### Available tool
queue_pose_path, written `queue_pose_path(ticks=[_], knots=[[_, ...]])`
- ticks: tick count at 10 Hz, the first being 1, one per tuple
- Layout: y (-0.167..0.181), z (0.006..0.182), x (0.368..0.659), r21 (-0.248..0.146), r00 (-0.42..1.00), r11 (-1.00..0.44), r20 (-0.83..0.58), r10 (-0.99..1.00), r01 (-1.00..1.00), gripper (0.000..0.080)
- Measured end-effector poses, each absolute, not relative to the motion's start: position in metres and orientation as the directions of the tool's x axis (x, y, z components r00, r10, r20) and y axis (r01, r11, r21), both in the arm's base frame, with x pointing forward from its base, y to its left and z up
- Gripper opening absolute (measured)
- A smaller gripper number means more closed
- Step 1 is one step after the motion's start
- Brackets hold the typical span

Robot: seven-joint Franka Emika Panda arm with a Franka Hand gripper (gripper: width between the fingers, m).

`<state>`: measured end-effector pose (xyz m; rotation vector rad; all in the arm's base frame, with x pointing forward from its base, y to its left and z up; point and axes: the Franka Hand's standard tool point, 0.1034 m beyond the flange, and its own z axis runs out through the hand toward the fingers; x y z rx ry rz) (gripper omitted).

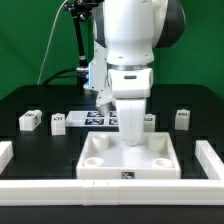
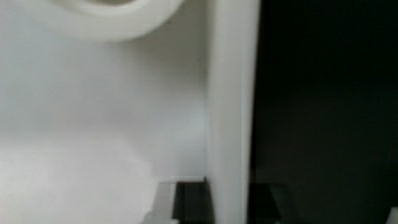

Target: Assemble one leg

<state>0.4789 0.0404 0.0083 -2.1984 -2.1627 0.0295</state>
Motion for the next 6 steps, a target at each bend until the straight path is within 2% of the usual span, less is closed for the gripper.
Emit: queue_pose_path(ticks=[6], knots=[[0.0507,0.0083,0.4869,-0.047,0.034,-0.032,0.031,0.999,0.998,0.0063]])
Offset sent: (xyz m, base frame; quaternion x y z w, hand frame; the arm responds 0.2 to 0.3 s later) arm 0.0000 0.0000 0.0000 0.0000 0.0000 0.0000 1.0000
